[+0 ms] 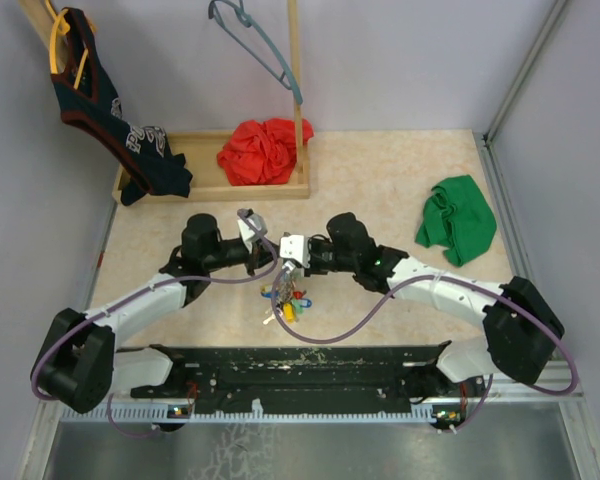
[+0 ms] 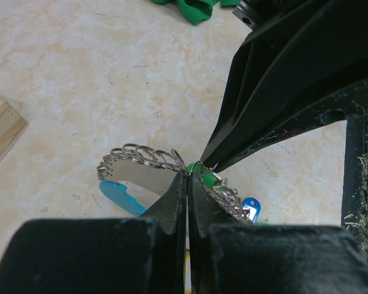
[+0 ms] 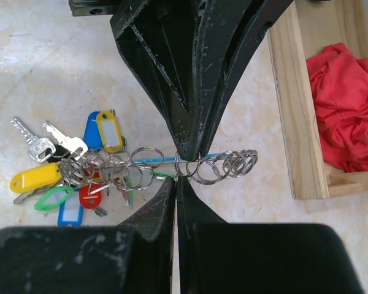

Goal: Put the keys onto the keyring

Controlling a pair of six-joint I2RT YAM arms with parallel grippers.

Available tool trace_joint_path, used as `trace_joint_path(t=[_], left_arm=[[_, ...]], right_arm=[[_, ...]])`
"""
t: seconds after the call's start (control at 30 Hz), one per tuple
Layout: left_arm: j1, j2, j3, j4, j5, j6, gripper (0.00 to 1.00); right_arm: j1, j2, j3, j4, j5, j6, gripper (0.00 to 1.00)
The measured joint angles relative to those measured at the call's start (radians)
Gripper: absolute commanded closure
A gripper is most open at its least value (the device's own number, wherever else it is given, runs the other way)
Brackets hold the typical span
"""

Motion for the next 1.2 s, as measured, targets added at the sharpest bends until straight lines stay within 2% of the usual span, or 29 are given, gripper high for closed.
trace_joint_path(t=[0.27,0.53,0.67,0.8,1.0,1.2], left_arm=[[-0.007,0.000,-0.003,0.045,-0.065,-0.128,1.00],[-0.012,-0.008,-0.086,0.222,-0.150,-0.311,0.99],[-0.013,-0.009,-0.115,0.302,-0.160,-0.341,0.78],[-0.012,-0.009,-0.125,0.346,-0.155,-0.304,0.71],[0.002,-0.021,-0.136,0.364,-0.135,-0.161,0.63],[0.006,-0.031,-0.135,0.307,-0.023,0.019,0.57]], right_arm=[[0.003,-0.013,-0.055,0.080,0.045,-0.014,1.00],[0.009,-0.028,-0.090,0.152,0.071,-0.014,1.00],[0.010,-0.050,-0.090,0.149,0.075,-0.015,1.00],[0.009,-0.075,-0.089,0.114,0.078,-0.029,1.00],[0.005,-0.076,-0.070,0.010,0.063,-0.064,1.00],[0.000,-0.076,-0.016,-0.079,0.039,-0.100,1.00]])
